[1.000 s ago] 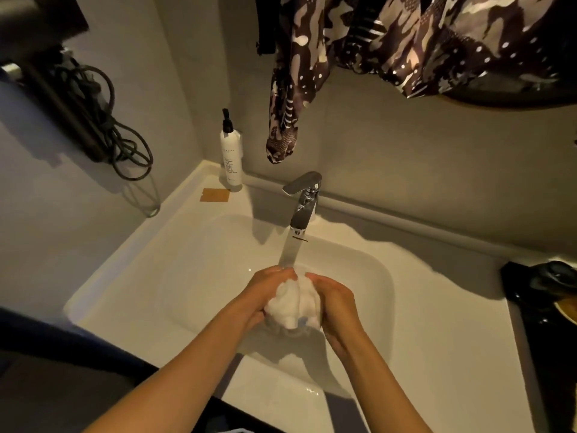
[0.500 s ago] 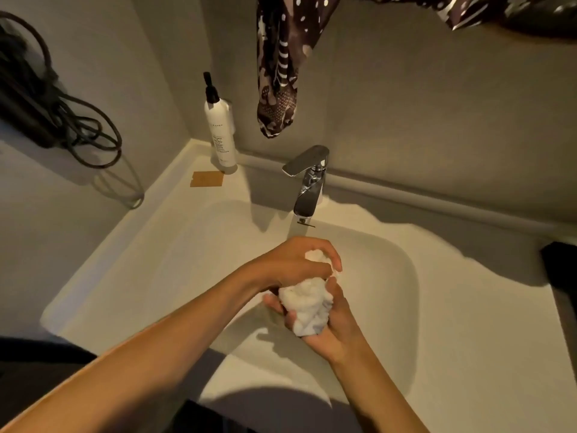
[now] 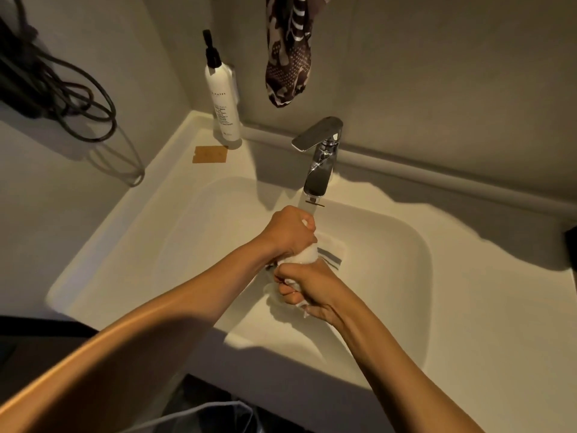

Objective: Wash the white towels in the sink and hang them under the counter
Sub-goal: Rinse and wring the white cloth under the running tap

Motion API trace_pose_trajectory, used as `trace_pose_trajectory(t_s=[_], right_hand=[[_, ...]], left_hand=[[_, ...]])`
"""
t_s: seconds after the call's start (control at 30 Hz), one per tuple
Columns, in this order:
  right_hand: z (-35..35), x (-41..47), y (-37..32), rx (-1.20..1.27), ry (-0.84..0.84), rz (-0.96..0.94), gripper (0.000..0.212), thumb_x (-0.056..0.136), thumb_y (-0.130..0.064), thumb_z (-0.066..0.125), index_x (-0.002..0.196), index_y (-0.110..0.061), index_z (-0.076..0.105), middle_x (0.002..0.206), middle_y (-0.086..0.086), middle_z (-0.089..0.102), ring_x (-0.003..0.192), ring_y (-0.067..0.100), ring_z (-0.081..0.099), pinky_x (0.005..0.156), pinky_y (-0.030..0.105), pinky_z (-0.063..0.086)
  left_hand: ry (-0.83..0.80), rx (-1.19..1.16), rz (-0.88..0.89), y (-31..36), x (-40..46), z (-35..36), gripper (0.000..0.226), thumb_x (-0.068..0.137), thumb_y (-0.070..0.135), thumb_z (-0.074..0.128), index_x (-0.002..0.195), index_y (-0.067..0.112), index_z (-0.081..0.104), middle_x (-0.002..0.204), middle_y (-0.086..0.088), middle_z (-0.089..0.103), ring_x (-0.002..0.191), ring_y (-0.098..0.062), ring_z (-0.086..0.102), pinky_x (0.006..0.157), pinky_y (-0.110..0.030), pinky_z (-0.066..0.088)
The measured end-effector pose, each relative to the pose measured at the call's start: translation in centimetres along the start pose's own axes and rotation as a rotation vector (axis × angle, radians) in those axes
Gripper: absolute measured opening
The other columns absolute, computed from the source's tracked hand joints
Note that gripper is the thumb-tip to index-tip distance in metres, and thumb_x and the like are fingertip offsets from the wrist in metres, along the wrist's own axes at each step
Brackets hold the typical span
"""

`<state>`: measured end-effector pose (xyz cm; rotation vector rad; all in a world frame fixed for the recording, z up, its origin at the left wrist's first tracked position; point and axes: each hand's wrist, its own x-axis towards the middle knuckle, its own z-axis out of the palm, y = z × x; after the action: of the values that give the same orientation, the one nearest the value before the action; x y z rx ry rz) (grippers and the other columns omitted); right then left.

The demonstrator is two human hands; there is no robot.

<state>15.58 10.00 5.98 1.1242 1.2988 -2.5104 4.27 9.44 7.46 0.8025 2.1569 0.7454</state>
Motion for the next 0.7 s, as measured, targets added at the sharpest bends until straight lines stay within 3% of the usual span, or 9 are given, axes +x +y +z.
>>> trace_pose_trajectory(t_s=[0.1,0.2,0.27,0.33,0.43,0.53,0.6,0.7], right_hand=[[0.4,0.2,0.4,-0.324,0.172,-0.073,0.006,0.077,-0.005,0.061,0.076,-0.01,0.058,0.053,0.003,0.052,0.04,0.013,0.046,0.04,0.019,0.035],[0.7,0.9,1.3,-0.647,0.299,-0.165,0.006,0.076,-0.012,0.066,0.081,-0.015,0.064,0.074,0.005,0.064,0.065,0.02,0.061,0.054,0.025,0.047],[0.9,1.1,2.1,-0.855,0.337,-0.215,0.012,0.08,-0.014,0.061,0.089,-0.012,0.067,0.088,0.006,0.07,0.076,0.021,0.063,0.058,0.027,0.05],[1.0,1.0,2.8,-0.981,0.342,-0.274,0.019,0.082,-0.013,0.055,0.097,-0.011,0.067,0.092,0.009,0.072,0.08,0.025,0.066,0.066,0.034,0.056],[0.8,0.5,3.4,-1.206,0.34,-0.35,0.019,0.086,-0.01,0.055,0.101,-0.007,0.065,0.096,0.013,0.071,0.084,0.031,0.068,0.063,0.032,0.047],[0.1,0.2,3.8,-1.415,0.339,-0.38,0.022,0.087,-0.007,0.057,0.108,-0.001,0.062,0.106,0.018,0.068,0.091,0.034,0.067,0.064,0.031,0.038],[-0.6,0.3,3.7,-1.494,0.372,-0.399,0.034,0.089,-0.01,0.057,0.122,-0.002,0.054,0.112,0.018,0.065,0.096,0.035,0.065,0.067,0.032,0.039],[-1.5,0.5,3.6,-1.424,0.395,-0.468,0.054,0.084,-0.023,0.064,0.131,-0.005,0.044,0.112,0.016,0.065,0.097,0.034,0.065,0.073,0.037,0.052]], left_hand=[[0.013,0.029,-0.079,-0.5,0.2,0.4,0.037,0.075,-0.002,0.059,0.048,0.022,0.05,0.058,0.005,0.052,0.06,-0.015,0.049,0.05,-0.02,0.035],[0.027,0.027,-0.187,-1.3,0.2,1.2,0.028,0.075,0.001,0.059,0.052,0.016,0.053,0.066,-0.013,0.06,0.071,-0.023,0.057,0.053,-0.022,0.037],[0.035,0.046,-0.243,-1.6,0.1,1.6,0.01,0.077,0.005,0.061,0.069,0.009,0.065,0.089,-0.021,0.071,0.08,-0.027,0.063,0.057,-0.024,0.041],[0.058,0.06,-0.272,-1.9,0.1,2.0,0.015,0.082,0.011,0.061,0.091,0.004,0.071,0.104,-0.016,0.073,0.088,-0.03,0.065,0.063,-0.026,0.045],[0.086,0.064,-0.313,-2.5,-0.2,2.7,0.022,0.086,0.016,0.061,0.102,0.003,0.07,0.113,-0.013,0.071,0.102,-0.032,0.066,0.071,-0.028,0.046],[0.133,0.03,-0.337,-2.9,-0.6,3.2,0.01,0.087,0.014,0.058,0.086,0.007,0.066,0.101,-0.011,0.072,0.092,-0.031,0.064,0.07,-0.027,0.044],[0.182,-0.1,-0.304,-3.3,-0.9,3.2,0.005,0.085,0.012,0.061,0.08,0.012,0.06,0.085,-0.005,0.065,0.083,-0.025,0.059,0.072,-0.029,0.046],[0.191,-0.686,-0.332,-3.9,-1.6,2.8,0.022,0.066,0.017,0.076,0.071,0.014,0.055,0.081,-0.009,0.062,0.077,-0.024,0.061,0.077,-0.037,0.054]])
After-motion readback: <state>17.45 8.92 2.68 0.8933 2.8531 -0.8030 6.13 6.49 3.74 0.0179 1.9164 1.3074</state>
